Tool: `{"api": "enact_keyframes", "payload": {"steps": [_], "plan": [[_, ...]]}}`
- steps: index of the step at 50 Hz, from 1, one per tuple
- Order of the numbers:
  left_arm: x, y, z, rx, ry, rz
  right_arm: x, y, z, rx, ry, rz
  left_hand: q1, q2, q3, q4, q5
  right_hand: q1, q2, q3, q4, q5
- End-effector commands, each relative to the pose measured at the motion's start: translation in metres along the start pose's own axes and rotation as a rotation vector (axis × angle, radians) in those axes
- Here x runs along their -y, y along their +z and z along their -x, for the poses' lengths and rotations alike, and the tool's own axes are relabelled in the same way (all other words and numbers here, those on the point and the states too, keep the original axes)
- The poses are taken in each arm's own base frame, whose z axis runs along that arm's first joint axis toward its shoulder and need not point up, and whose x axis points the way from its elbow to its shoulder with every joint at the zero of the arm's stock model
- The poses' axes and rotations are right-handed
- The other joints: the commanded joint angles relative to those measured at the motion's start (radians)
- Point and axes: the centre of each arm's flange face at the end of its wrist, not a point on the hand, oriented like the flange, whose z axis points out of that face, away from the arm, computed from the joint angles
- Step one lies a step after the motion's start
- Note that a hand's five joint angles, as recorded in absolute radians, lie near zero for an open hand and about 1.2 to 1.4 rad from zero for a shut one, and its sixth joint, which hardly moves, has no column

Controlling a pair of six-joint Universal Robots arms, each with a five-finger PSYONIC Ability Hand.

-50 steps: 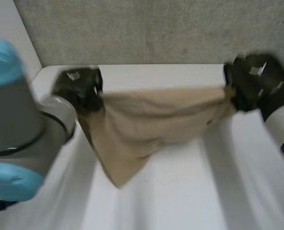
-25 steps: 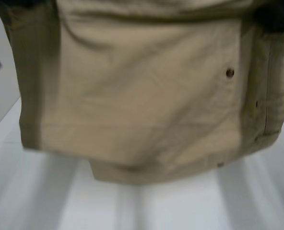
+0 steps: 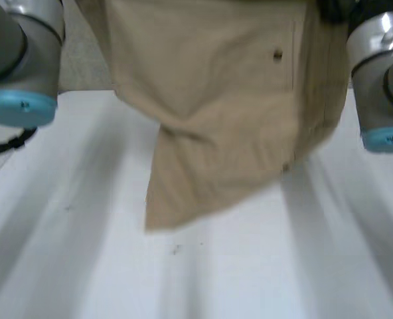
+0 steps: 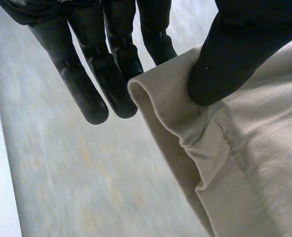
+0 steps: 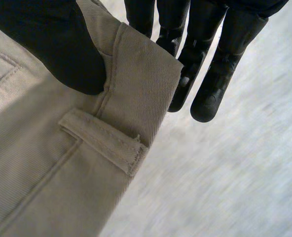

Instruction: Fold the shorts.

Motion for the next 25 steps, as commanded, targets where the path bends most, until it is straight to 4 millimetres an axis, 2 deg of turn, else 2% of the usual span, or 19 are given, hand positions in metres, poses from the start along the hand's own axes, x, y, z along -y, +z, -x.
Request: {"api": "enact_keyframes", "payload": {"steps": [1,7,11,12,15,16,17,19,20,21,23,24,25], "plan": [[0.052,-0.022,0.0,-0.015,-0.035,-0.075,0.047,-0.002,-0.003,-0.017,0.028,-0.11,0.252,0.196,0.204,0.193,0.256,0.437,0.22,0.213,0.204,0.242],[0.053,-0.058,0.006,-0.022,-0.028,-0.033,0.023,-0.024,0.01,0.073,0.019,0.067,0.252,0.196,0.204,0.193,0.256,0.437,0.22,0.213,0.204,0.242],[0.032,-0.09,0.009,-0.037,-0.009,0.065,-0.002,-0.048,0.021,0.17,0.004,0.222,0.252,0.196,0.204,0.193,0.256,0.437,0.22,0.213,0.204,0.242],[0.026,-0.097,0.009,-0.042,-0.005,0.092,-0.014,-0.06,0.024,0.207,0.001,0.298,0.252,0.196,0.204,0.193,0.256,0.437,0.22,0.213,0.204,0.242],[-0.007,-0.124,0.01,-0.059,0.016,0.216,-0.032,-0.081,0.029,0.267,-0.001,0.416,0.252,0.196,0.204,0.193,0.256,0.437,0.22,0.213,0.204,0.242],[-0.016,-0.131,0.01,-0.063,0.021,0.249,-0.046,-0.096,0.035,0.306,-0.003,0.491,0.252,0.196,0.204,0.193,0.256,0.437,0.22,0.213,0.204,0.242],[-0.035,-0.147,0.009,-0.076,0.033,0.319,-0.051,-0.102,0.037,0.322,-0.002,0.523,0.252,0.196,0.204,0.193,0.256,0.437,0.22,0.213,0.204,0.242],[-0.053,-0.162,0.009,-0.085,0.044,0.389,-0.062,-0.115,0.042,0.349,-0.001,0.577,0.252,0.196,0.204,0.193,0.256,0.437,0.22,0.213,0.204,0.242],[-0.063,-0.17,0.009,-0.091,0.05,0.425,-0.077,-0.129,0.049,0.381,-0.002,0.631,0.252,0.196,0.204,0.193,0.256,0.437,0.22,0.213,0.204,0.242],[-0.088,-0.185,0.008,-0.103,0.061,0.508,-0.085,-0.136,0.053,0.402,0.0,0.654,0.252,0.196,0.204,0.193,0.256,0.437,0.22,0.213,0.204,0.242],[-0.112,-0.198,0.006,-0.115,0.074,0.588,-0.102,-0.149,0.061,0.442,0.0,0.704,0.252,0.196,0.204,0.193,0.256,0.437,0.22,0.213,0.204,0.242],[-0.132,-0.211,0.005,-0.128,0.085,0.664,-0.116,-0.161,0.068,0.482,-0.002,0.744,0.252,0.196,0.204,0.193,0.256,0.437,0.22,0.213,0.204,0.242],[-0.14,-0.217,0.005,-0.132,0.09,0.696,-0.122,-0.167,0.07,0.498,-0.002,0.764,0.252,0.196,0.204,0.193,0.256,0.437,0.22,0.213,0.204,0.242]]}}
